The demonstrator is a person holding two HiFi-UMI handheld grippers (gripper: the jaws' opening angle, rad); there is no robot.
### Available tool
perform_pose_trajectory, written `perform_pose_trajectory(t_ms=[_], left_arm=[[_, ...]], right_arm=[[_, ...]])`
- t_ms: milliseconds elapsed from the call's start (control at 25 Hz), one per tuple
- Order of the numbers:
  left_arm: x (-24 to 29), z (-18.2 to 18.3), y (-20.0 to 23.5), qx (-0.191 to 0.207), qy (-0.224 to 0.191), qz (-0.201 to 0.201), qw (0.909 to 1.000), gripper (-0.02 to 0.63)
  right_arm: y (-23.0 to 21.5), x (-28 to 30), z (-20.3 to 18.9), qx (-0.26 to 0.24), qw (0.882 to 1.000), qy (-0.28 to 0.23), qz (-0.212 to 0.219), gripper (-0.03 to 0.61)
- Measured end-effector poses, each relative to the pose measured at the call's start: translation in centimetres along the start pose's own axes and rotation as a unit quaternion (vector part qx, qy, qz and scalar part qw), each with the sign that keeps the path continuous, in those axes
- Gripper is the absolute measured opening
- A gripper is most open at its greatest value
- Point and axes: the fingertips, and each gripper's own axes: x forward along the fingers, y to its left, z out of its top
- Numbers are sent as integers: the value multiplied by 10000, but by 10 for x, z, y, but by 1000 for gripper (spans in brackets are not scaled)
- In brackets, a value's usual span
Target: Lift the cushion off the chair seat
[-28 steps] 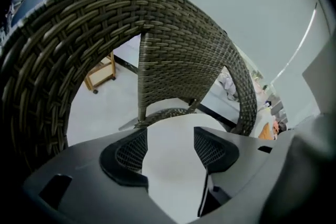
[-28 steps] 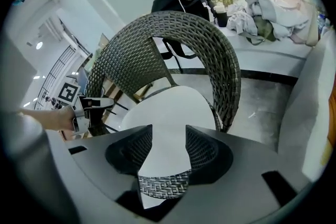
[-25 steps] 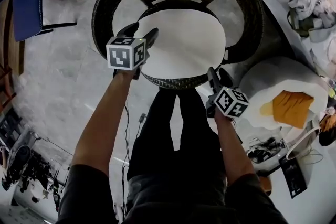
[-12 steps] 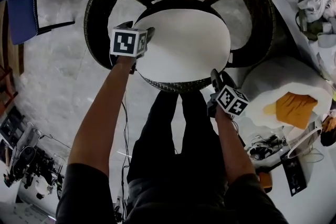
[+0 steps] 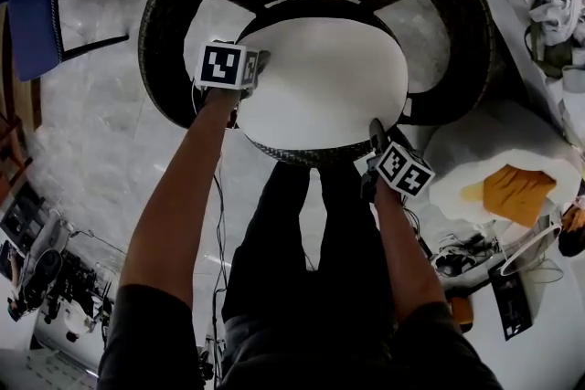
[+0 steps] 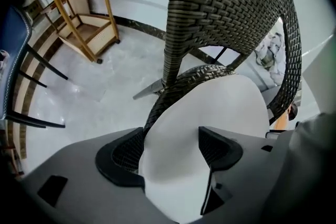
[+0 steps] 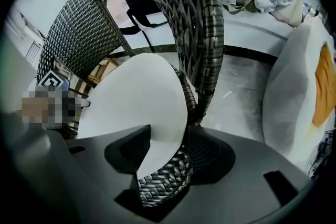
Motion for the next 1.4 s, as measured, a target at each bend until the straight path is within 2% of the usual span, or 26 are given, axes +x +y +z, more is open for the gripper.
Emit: perform_pose_trajectory(t_ms=[160,320,400,480,560,680,840,1040,1200,1400], left_arm=[[1,-2,1,53,64,-15,10000,321],[-2,-1,1,135,29,2,9999,275],[-3,-2,1,131,15,6,9999,251],[-4,-4,-1,71,-21,-66,10000,202],[-6,-5,-2,-3,-86,-111,9999,126],[-10,-7,-3,96,-157,-35,9998,53],[-15,-14,-7,104,-186,-144,9997,37],[-33,-14,-20,69,-429,-183,9989,34],[-67,-11,-33,105,-690,-193,9974,34],[-128,5,-48,121,-1130,-130,9934,34]], right_arm=[[2,4,-2,-14,10000,-21,62,181],[3,4,0,-142,9999,-50,9,172],[9,4,2,-254,9997,-54,5,134],[13,3,4,-351,9994,-62,2,97],[15,2,5,-407,9991,-82,-10,60],[17,-2,9,-467,9988,-166,9,45],[17,-10,16,-533,9981,-299,33,40],[16,-27,23,-588,9971,-470,99,40],[20,-56,25,-594,9963,-604,165,40],[36,-105,48,-650,9923,-980,382,40]])
